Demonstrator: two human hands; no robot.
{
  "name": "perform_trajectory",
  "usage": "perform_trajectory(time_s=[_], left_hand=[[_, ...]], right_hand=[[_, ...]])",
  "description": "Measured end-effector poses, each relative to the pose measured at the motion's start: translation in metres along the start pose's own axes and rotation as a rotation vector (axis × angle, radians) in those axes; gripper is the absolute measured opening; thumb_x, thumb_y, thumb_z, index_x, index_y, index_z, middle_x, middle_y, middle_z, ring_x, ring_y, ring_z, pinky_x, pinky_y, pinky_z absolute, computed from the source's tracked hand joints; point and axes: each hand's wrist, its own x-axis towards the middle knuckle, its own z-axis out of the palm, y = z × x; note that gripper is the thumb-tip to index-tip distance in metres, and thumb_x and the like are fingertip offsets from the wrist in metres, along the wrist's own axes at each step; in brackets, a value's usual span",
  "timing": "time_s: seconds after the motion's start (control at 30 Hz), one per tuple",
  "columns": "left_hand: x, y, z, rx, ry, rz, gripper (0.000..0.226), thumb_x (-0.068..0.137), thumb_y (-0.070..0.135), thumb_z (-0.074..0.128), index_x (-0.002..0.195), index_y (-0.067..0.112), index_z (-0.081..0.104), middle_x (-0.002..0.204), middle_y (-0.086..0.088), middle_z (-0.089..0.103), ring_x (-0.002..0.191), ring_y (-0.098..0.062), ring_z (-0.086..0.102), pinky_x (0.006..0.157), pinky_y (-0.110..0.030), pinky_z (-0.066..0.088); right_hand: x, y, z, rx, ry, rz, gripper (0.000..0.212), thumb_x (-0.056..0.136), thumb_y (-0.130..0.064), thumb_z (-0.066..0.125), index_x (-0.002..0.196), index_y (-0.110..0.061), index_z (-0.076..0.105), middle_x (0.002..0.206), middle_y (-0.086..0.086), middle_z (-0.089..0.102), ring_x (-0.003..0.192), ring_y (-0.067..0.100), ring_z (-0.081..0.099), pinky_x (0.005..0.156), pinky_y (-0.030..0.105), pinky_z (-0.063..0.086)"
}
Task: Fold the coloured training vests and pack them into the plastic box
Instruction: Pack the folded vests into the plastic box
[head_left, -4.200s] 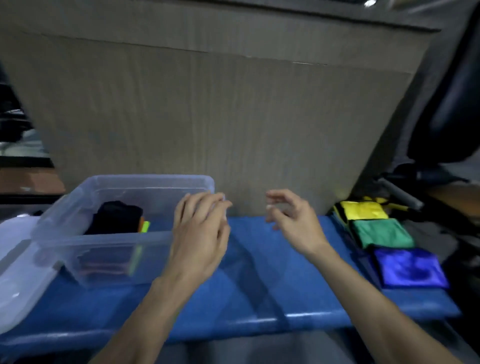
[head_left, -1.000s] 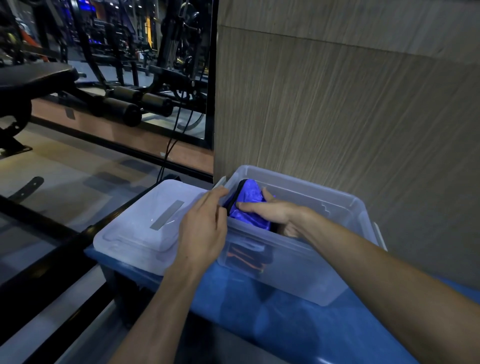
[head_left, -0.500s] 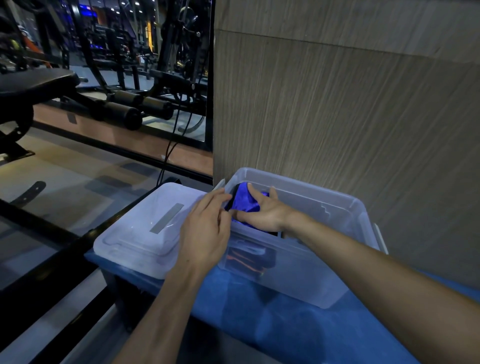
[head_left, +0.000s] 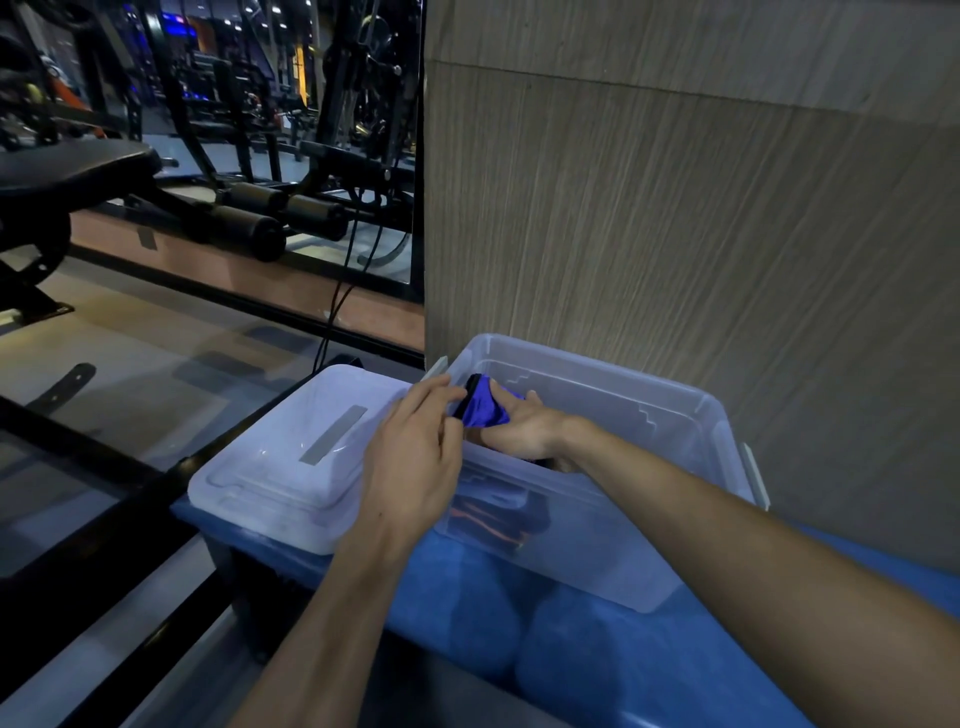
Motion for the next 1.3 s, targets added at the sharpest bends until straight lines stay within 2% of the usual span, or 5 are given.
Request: perform_trajectory(time_s=[0.4,0.93,1.1,1.17,1.3], left_hand=[[-0.006,0.005,-0.004,0.034,0.065,0.04,0.053,0.092,0.034,0.028,0.123,0.02,0.069,0.137,0.001,0.062,0.127,-0.019,0.049,0.103,-0.05,0.046],[-0.005,0.043,0.007,0.129,0.117,0.206,0.042,0.096,0.029,0.038,0.119,0.018,0.071,0.134,0.001,0.064,0.128,-0.025,0.052,0.109,-0.051,0.039],[-0.019,0.108,0.046,0.107,0.042,0.385,0.038,0.097,0.026,0.042,0.122,0.015,0.068,0.135,0.0,0.064,0.13,-0.028,0.054,0.11,-0.054,0.038],[-0.032,0.143,0.07,0.091,-0.021,0.472,0.041,0.098,0.027,0.041,0.13,0.014,0.064,0.138,0.001,0.062,0.134,-0.025,0.051,0.114,-0.051,0.036],[-0.061,0.204,0.125,0.005,-0.139,0.658,0.041,0.099,0.026,0.043,0.131,0.012,0.065,0.137,-0.001,0.063,0.133,-0.025,0.051,0.116,-0.049,0.034]], right_hand=[[-0.023,0.009,-0.019,-0.008,0.026,-0.028,0.105,0.084,-0.075,0.058,0.161,-0.039,-0.004,0.17,0.01,-0.005,0.157,0.027,0.0,0.125,0.04,0.012],[-0.055,0.033,-0.033,0.298,0.103,-0.064,0.101,0.083,-0.065,0.069,0.156,-0.055,0.0,0.17,-0.005,-0.009,0.148,0.032,0.033,0.089,0.052,0.059],[-0.111,0.087,-0.048,0.434,0.553,-0.294,0.063,0.089,-0.031,0.074,0.147,-0.032,0.05,0.145,-0.005,0.056,0.111,0.008,0.062,0.102,0.034,0.053],[-0.138,0.129,-0.051,0.464,0.736,-0.328,0.04,0.087,-0.025,0.075,0.127,-0.025,0.067,0.124,-0.009,0.069,0.088,0.001,0.069,0.082,0.022,0.055],[-0.194,0.249,-0.047,0.587,0.999,-0.054,0.02,0.086,-0.027,0.074,0.105,-0.024,0.073,0.096,-0.012,0.075,0.083,0.012,0.072,0.075,0.036,0.06]])
